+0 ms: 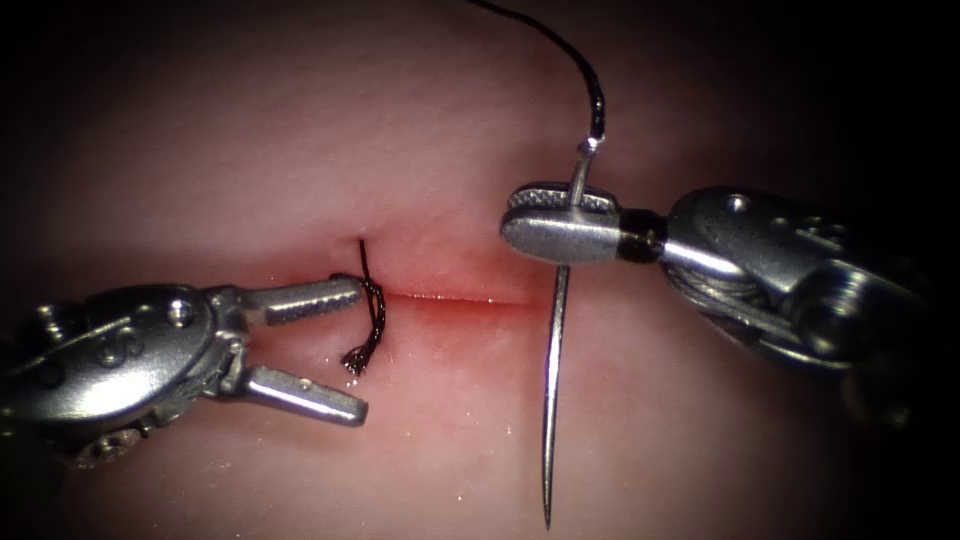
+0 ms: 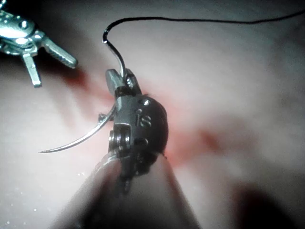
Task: Wound Closure
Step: Insert the needle through the skin atop the wound.
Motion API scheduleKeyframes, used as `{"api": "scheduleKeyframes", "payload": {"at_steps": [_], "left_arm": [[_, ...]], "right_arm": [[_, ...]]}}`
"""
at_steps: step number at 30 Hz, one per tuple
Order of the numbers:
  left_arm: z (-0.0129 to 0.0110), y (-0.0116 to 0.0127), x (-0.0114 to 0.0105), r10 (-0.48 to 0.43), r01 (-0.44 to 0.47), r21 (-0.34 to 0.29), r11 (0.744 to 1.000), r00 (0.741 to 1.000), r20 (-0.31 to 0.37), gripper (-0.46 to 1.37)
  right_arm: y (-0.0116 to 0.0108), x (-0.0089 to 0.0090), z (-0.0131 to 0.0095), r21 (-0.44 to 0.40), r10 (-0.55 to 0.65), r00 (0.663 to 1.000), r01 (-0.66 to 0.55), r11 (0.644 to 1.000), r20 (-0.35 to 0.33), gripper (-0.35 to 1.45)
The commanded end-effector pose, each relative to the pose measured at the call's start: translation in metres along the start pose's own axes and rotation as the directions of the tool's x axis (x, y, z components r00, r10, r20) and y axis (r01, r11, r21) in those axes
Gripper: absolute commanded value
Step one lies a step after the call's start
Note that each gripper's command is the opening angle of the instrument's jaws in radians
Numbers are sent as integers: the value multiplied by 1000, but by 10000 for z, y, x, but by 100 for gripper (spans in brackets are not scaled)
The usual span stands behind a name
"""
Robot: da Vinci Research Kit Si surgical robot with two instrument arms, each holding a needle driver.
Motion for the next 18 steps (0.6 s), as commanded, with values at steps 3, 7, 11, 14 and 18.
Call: {"api": "scheduleKeyframes", "payload": {"at_steps": [3, 7, 11, 14, 18], "left_arm": [[-3, -3, 0, 38, -39, 46, 998, 999, 17, 57], [-4, -3, 0, 54, -56, 81, 995, 998, 28, 56], [-3, -3, 0, 59, -61, 87, 994, 998, 30, 54], [-3, -3, -1, 65, -68, 88, 994, 997, 36, 56], [-3, -3, -1, 83, -87, 91, 992, 995, 50, 55]], "right_arm": [[3, 1, 0, -6, -27, 1000, 27, 1000, -2, -35], [4, 0, 1, -4, -47, 999, 47, 999, -6, -35], [5, -3, 1, -3, -69, 998, 69, 998, -7, -35], [7, -5, 2, 0, -114, 993, 114, 994, -7, -35], [9, -8, 2, 3, -155, 988, 155, 988, -9, -35]]}}
